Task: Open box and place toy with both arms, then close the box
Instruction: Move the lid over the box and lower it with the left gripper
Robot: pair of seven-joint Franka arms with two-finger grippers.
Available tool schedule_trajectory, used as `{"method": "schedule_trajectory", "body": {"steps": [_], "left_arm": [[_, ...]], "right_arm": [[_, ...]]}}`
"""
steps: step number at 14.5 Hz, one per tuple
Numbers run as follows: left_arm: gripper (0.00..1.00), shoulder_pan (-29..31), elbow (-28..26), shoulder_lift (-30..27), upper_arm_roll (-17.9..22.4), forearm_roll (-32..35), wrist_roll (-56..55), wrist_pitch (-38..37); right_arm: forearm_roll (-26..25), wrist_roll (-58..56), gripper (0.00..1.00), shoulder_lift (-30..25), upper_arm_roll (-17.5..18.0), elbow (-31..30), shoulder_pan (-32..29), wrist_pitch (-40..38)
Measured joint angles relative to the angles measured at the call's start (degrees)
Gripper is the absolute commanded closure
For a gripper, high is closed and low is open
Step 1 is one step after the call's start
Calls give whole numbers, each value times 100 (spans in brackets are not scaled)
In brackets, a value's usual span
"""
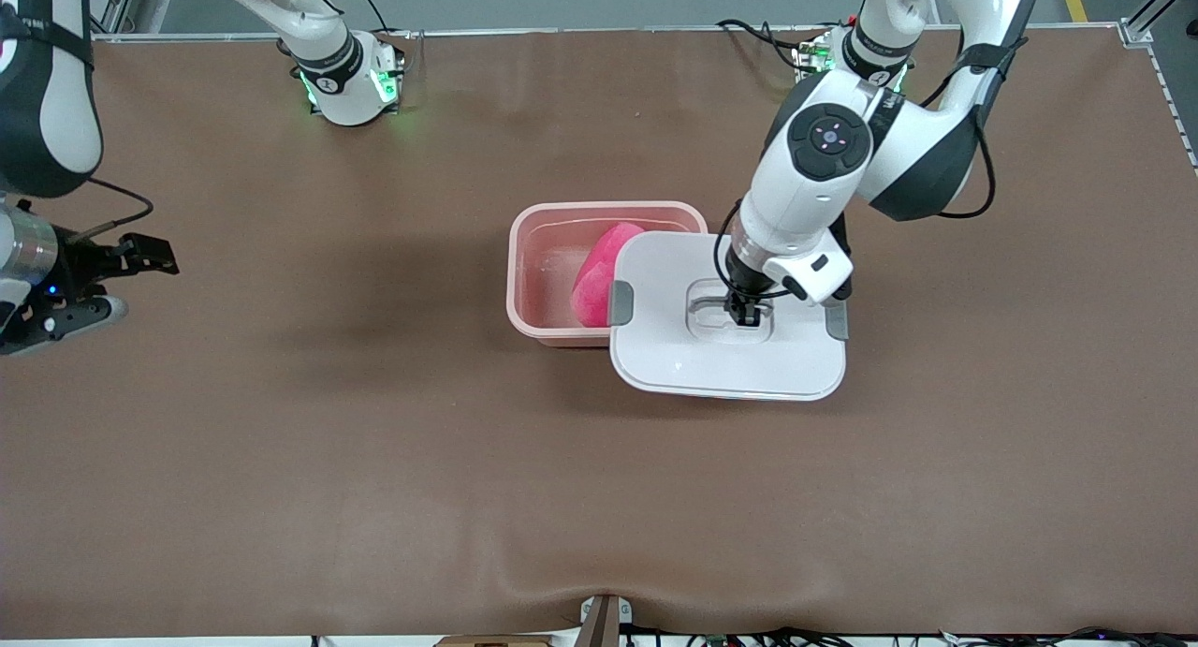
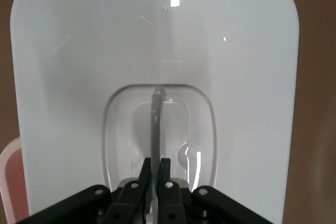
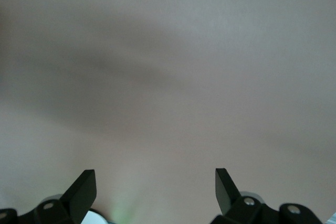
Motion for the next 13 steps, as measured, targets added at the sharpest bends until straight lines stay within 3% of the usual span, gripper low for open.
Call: {"method": "schedule_trajectory", "body": {"steps": [5,8,13], "left_arm": [[100,-374,132,56,-17,0,-472,17],[100,-628,163,130,-21,0,-661,20],[100,-894,174,246,-23,0,-1032,45]], "right_arm": [[161,1232,0,-603,75,-608,2,115],[408,1954,0,-622,60,-618,-1,147],[651,2065,0,-699,24,-501,-146,245]]}}
